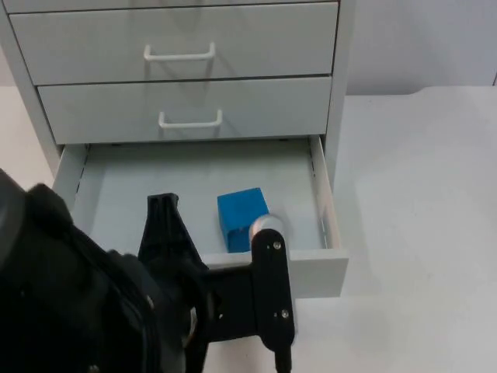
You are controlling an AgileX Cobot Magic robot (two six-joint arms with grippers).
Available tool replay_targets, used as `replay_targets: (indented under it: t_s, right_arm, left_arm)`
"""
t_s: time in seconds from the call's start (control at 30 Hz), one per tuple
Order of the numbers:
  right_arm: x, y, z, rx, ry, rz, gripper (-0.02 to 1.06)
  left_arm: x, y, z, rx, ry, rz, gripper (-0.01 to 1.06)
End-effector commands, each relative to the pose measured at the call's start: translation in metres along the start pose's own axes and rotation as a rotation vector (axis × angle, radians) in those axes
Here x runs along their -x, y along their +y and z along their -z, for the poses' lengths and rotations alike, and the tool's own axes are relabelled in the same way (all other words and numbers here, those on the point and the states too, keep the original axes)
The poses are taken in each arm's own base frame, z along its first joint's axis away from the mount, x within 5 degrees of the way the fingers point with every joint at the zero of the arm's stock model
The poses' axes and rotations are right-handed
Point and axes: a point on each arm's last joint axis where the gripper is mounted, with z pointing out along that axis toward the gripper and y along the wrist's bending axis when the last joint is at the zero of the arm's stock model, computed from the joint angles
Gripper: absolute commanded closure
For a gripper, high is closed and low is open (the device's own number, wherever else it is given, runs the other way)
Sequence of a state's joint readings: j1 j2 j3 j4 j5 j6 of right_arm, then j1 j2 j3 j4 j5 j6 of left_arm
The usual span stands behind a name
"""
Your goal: Open the drawer with the left hand, place the block into the drawer with the right hand, then close the drawer with the left hand.
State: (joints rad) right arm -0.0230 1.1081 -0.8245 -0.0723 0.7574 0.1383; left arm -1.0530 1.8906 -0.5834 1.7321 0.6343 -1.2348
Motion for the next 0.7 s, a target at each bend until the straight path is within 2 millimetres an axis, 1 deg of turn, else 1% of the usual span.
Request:
replay_targets:
  t_s: [0.0,0.07,0.17,0.27,0.47,0.57,0.67]
  right_arm:
    - [0.000,0.000,0.000,0.002,-0.018,-0.006,0.24]
    - [0.000,0.000,0.001,0.002,-0.022,-0.006,0.24]
    - [0.000,0.000,0.001,0.002,-0.022,-0.006,0.24]
    - [0.000,0.000,0.001,0.002,-0.022,-0.006,0.24]
    - [0.000,0.000,0.001,0.002,-0.022,-0.006,0.24]
    - [0.000,0.000,0.001,0.002,-0.024,-0.006,0.24]
    - [0.001,0.000,0.001,0.003,-0.027,-0.006,0.24]
  left_arm:
    - [-0.001,-0.001,-0.002,0.012,0.007,0.007,1.05]
    - [-0.008,0.000,-0.010,0.006,0.045,0.015,1.05]
    - [-0.014,0.005,-0.015,0.001,0.067,0.038,1.05]
    - [-0.020,0.015,-0.022,0.005,0.093,0.083,1.05]
    - [-0.020,0.024,-0.029,-0.022,0.089,0.113,1.05]
    - [-0.017,0.034,-0.029,0.047,0.098,0.102,1.05]
    - [-0.013,0.038,-0.029,0.058,0.090,0.104,1.05]
